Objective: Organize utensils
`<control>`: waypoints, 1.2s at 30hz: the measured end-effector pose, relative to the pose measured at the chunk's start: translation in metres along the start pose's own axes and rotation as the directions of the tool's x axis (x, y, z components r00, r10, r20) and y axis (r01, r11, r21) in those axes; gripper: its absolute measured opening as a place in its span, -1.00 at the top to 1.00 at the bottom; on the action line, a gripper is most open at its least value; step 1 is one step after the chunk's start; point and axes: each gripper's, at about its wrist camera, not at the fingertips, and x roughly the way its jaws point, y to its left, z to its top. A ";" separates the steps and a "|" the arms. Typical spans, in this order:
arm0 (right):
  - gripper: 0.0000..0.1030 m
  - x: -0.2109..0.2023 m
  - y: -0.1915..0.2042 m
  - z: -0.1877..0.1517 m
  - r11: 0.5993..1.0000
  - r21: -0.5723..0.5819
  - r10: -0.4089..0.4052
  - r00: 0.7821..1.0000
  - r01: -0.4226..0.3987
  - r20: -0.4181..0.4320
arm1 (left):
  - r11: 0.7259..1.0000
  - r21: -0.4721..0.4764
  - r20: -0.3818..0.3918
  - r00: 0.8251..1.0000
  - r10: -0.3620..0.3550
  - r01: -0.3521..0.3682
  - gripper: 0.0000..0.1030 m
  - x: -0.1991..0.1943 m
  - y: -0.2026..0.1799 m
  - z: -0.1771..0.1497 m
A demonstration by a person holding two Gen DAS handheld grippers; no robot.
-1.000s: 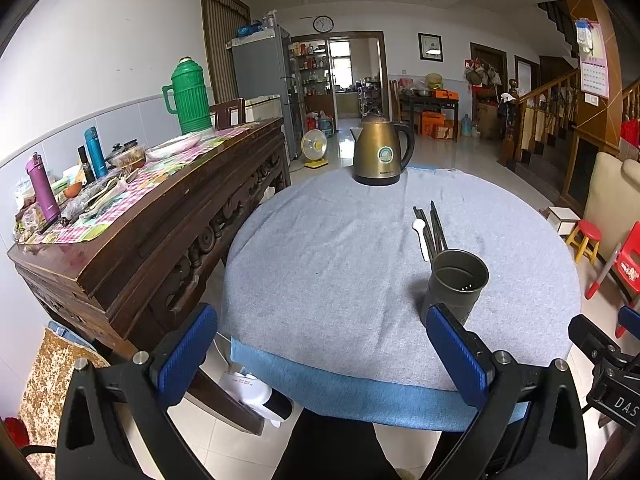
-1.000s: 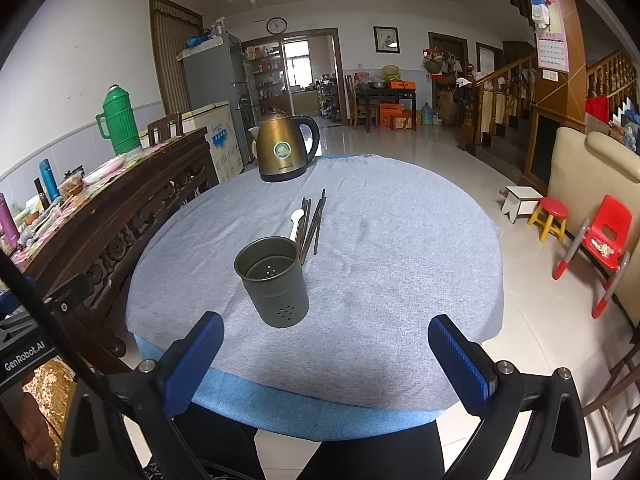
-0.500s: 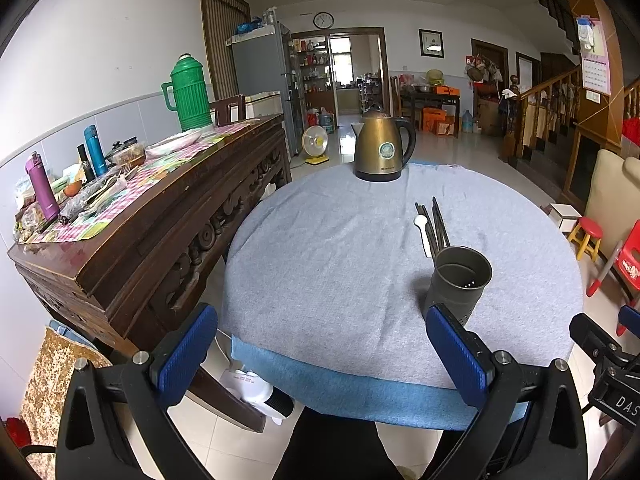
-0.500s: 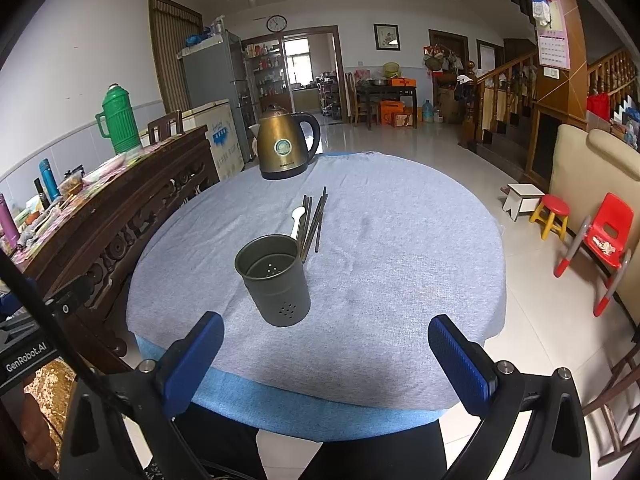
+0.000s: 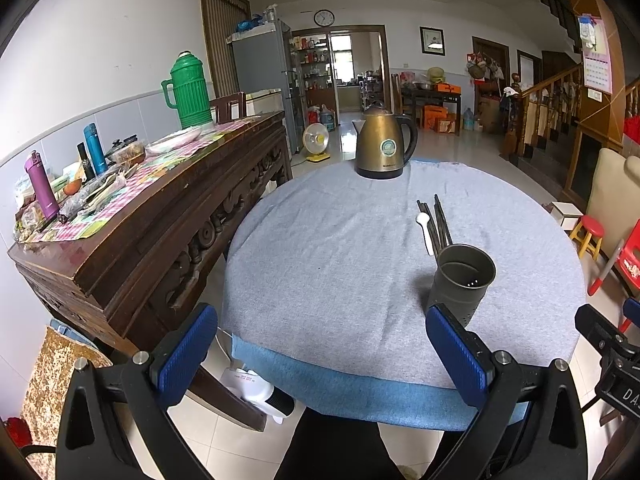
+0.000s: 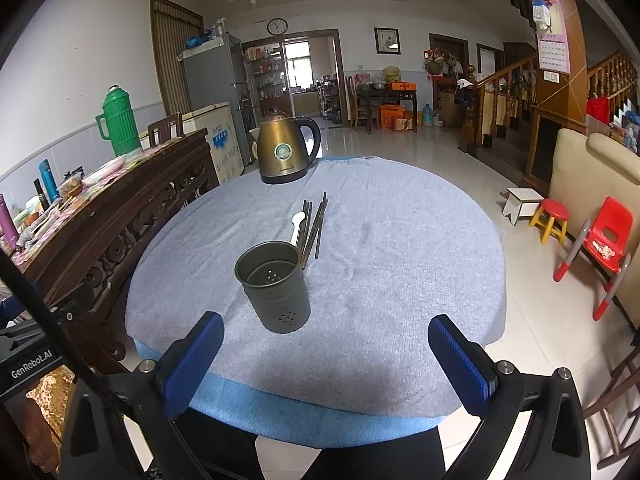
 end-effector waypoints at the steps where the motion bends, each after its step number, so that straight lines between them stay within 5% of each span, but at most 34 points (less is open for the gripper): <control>1: -1.00 0.000 -0.001 0.001 1.000 0.002 0.000 1.000 0.000 0.001 | 1.000 0.000 -0.001 1.000 0.000 0.000 -1.00 0.001 0.000 0.000; 22: -1.00 0.050 -0.013 0.026 1.000 -0.001 -0.007 0.999 0.007 -0.042 | 1.000 0.017 -0.078 0.997 -0.014 0.015 -1.00 0.062 -0.005 0.021; 28: -0.99 0.112 -0.050 0.078 0.996 0.049 0.084 0.990 -0.079 -0.111 | 0.992 -0.013 -0.158 0.979 -0.127 0.127 -1.00 0.140 -0.003 0.072; 32: -0.76 0.173 -0.078 0.112 0.979 0.147 0.167 0.972 -0.143 -0.168 | 0.987 0.004 -0.191 0.969 -0.158 0.161 -1.00 0.204 -0.019 0.114; 36: -0.36 0.238 -0.100 0.132 0.962 0.220 0.212 0.949 -0.161 -0.234 | 0.966 0.011 -0.311 0.919 -0.243 0.259 -0.92 0.290 -0.061 0.140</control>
